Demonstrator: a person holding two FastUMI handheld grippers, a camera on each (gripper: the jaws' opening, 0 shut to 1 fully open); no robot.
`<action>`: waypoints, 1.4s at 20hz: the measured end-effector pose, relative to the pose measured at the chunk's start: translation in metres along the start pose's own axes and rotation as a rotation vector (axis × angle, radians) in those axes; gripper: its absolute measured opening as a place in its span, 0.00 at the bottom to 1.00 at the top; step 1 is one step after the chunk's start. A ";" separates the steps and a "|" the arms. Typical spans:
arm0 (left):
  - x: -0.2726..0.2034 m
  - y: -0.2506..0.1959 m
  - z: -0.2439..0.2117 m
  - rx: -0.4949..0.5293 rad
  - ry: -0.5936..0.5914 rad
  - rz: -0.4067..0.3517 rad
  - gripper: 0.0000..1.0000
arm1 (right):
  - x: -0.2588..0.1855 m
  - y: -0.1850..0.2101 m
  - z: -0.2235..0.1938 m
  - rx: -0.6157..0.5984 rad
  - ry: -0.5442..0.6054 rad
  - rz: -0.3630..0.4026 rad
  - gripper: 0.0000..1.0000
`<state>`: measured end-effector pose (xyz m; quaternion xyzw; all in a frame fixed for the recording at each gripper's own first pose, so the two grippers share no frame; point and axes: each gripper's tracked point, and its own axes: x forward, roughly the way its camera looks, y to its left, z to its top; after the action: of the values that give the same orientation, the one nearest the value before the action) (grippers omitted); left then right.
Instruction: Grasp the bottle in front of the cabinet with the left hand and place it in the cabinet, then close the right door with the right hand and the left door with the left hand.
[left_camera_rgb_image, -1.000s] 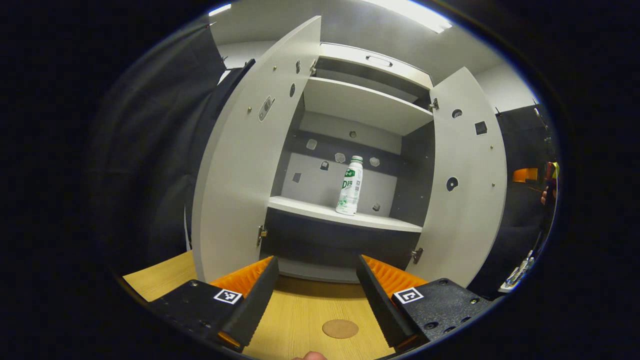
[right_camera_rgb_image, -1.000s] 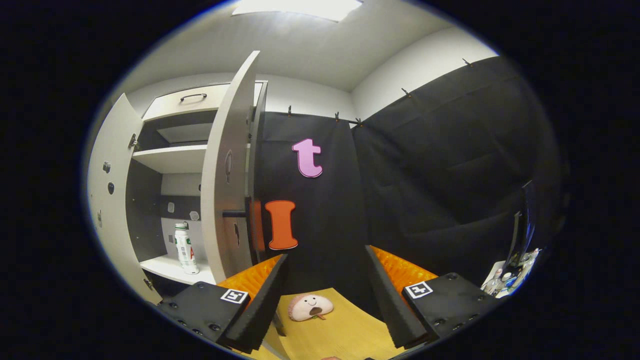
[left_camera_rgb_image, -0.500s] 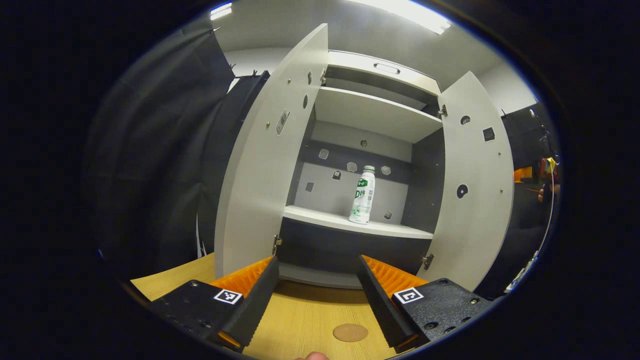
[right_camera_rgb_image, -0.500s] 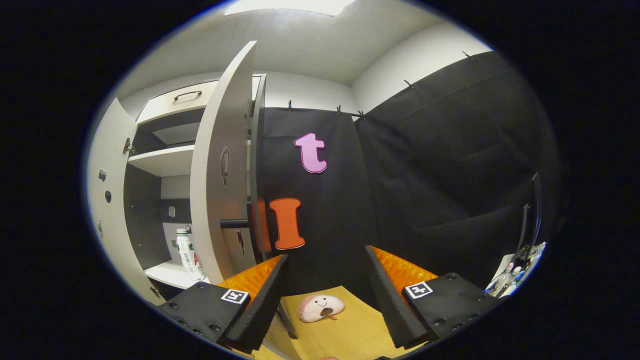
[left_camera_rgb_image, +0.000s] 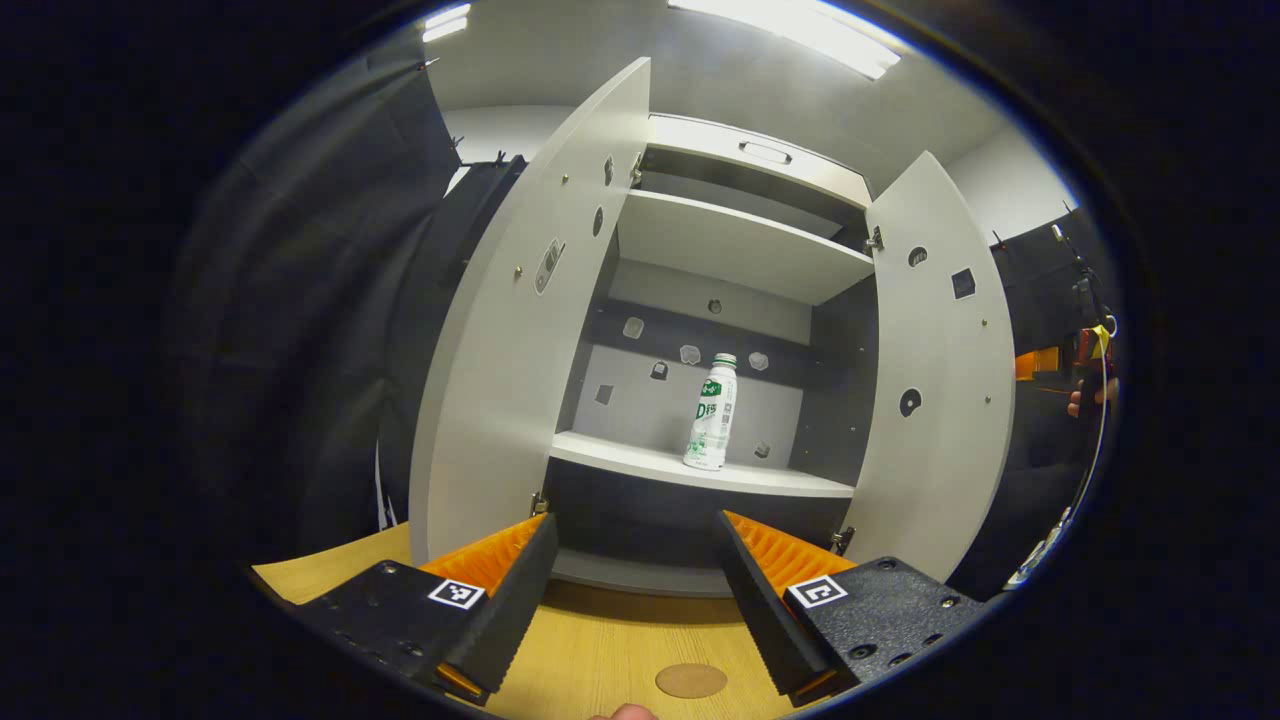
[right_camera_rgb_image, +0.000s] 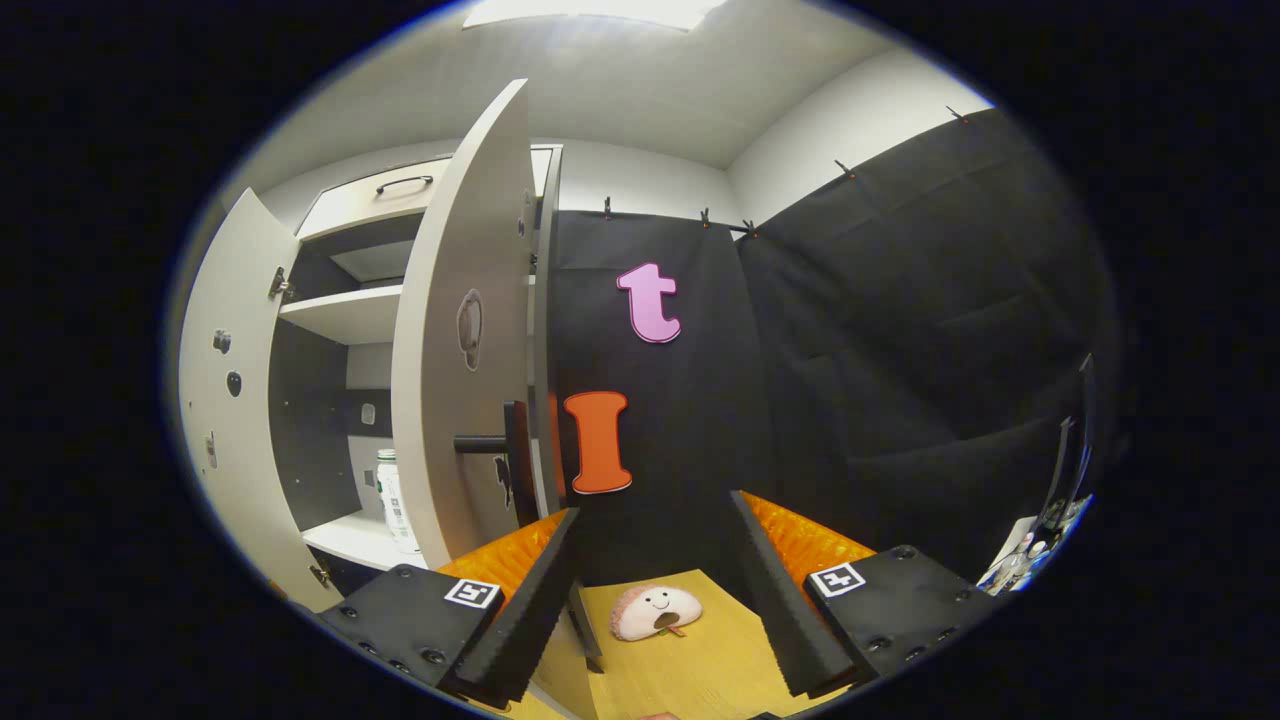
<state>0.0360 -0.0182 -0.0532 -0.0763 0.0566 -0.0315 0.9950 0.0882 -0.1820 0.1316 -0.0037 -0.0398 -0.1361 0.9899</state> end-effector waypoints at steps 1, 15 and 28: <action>0.000 -0.001 -0.002 -0.009 0.007 -0.004 0.95 | -0.002 0.006 0.000 0.001 0.002 0.015 0.97; -0.014 0.020 0.006 0.033 0.004 0.041 0.95 | -0.002 0.106 -0.004 -0.001 0.022 0.216 0.96; -0.018 0.029 0.013 0.044 -0.008 0.073 0.95 | -0.001 0.182 -0.026 0.014 0.084 0.380 0.97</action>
<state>0.0214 0.0138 -0.0434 -0.0525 0.0547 0.0039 0.9971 0.1382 -0.0066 0.1058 0.0012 0.0019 0.0534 0.9986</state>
